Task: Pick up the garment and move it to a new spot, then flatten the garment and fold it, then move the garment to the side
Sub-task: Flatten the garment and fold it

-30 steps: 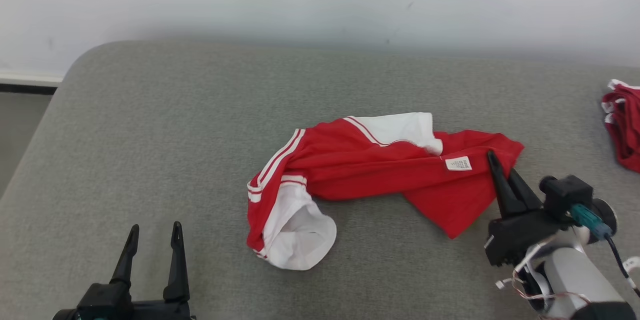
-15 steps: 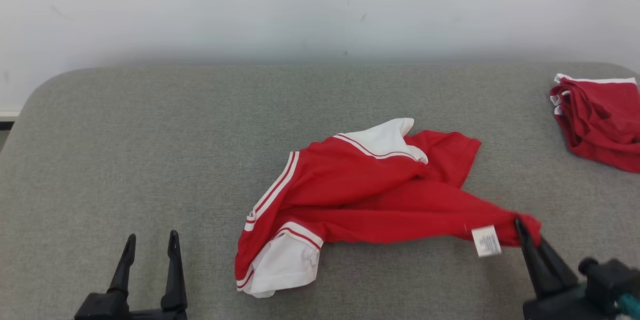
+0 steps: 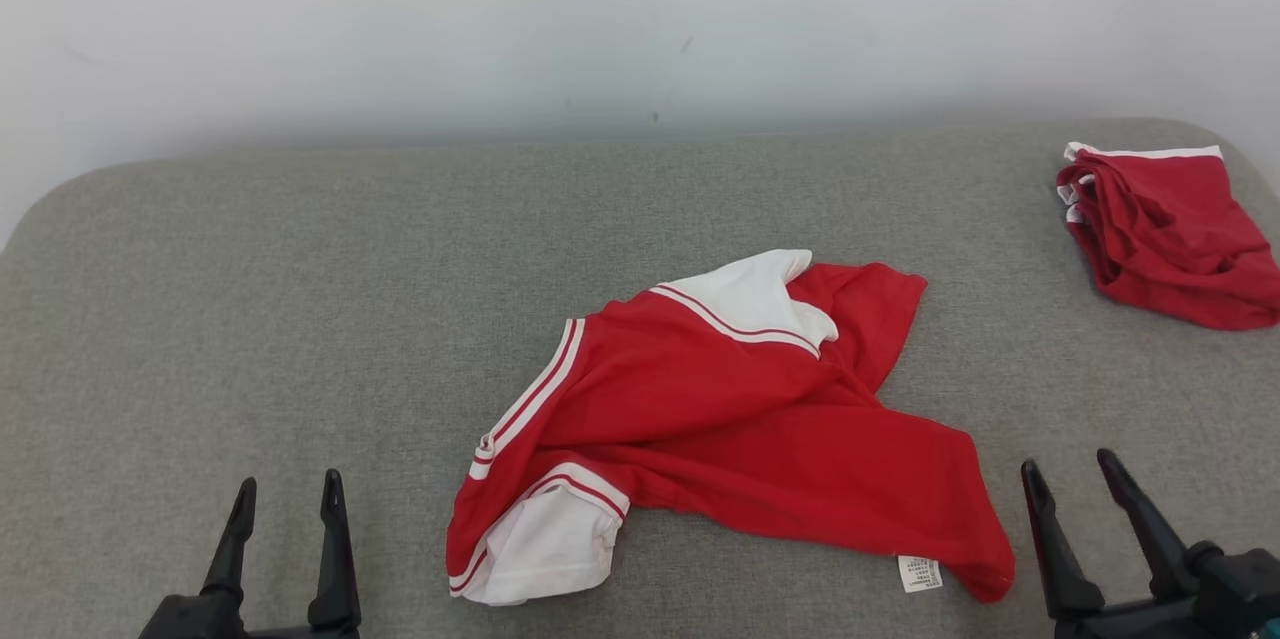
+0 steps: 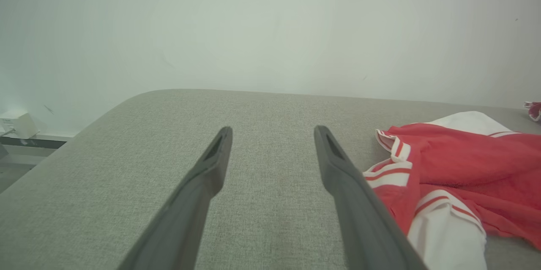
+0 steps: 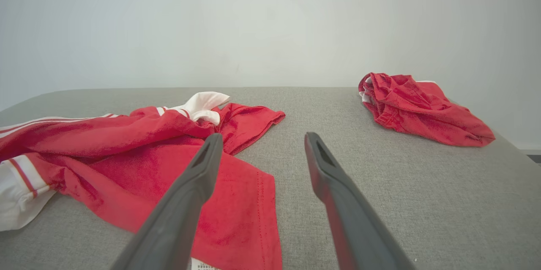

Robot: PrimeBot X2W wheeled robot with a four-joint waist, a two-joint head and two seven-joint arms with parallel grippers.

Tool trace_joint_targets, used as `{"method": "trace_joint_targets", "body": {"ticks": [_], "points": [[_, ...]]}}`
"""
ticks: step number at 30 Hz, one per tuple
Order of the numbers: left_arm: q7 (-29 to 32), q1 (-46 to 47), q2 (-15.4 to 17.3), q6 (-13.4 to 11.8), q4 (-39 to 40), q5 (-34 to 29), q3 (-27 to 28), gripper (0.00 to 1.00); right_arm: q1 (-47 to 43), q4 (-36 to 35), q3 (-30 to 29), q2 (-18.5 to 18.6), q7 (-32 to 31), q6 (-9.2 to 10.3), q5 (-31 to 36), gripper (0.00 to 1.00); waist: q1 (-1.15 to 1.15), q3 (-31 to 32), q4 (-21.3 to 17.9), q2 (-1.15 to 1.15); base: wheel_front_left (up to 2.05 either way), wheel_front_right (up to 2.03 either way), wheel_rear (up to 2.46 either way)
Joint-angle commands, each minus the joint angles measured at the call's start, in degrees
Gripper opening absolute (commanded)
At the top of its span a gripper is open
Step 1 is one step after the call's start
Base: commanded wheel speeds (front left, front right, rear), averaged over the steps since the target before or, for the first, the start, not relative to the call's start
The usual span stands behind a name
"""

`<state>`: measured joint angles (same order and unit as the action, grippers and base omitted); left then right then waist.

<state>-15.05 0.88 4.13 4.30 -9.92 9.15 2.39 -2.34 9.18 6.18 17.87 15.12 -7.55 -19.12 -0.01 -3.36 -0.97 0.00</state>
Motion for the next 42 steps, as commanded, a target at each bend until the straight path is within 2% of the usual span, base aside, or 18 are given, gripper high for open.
{"method": "trace_joint_targets", "body": {"ticks": [1,12,23,28,35,42], "points": [[-0.17,-0.62,0.14,0.13,0.21,-0.48,0.24,1.00,-0.14,-0.99,-0.60,-0.51,0.02,0.15,0.57,1.00,0.01,0.20,-0.29,0.00,0.00,0.00,0.00],[-0.17,-1.77,-0.02,-0.22,0.76,-0.83,-0.05,1.00,-2.34,-8.46,-4.41,-4.65,0.01,0.15,3.25,1.00,0.01,2.32,-0.69,0.00,0.00,0.00,0.00],[-0.17,-2.98,0.44,0.03,0.91,-0.76,0.28,1.00,-5.46,-10.06,-6.41,-8.49,0.01,0.15,3.98,1.00,0.01,3.73,-0.14,0.00,0.00,0.00,0.00],[-0.17,-3.10,0.41,-0.05,1.08,-0.91,0.14,1.00,-5.74,-9.98,-6.30,-9.03,0.01,0.15,4.30,1.00,0.01,3.66,-0.12,0.00,0.00,0.00,0.00],[0.09,0.60,0.44,1.21,-0.17,-1.68,-3.78,1.00,-4.64,-8.46,-5.52,-9.02,0.01,0.15,4.13,1.00,0.01,2.99,-0.37,0.00,0.00,0.00,0.00],[1.08,6.35,0.83,2.26,-3.71,-1.71,-8.24,1.00,-2.42,-7.03,-3.93,-9.43,0.01,0.15,3.67,1.00,0.01,0.70,-2.21,0.00,0.00,0.00,0.00]]}}
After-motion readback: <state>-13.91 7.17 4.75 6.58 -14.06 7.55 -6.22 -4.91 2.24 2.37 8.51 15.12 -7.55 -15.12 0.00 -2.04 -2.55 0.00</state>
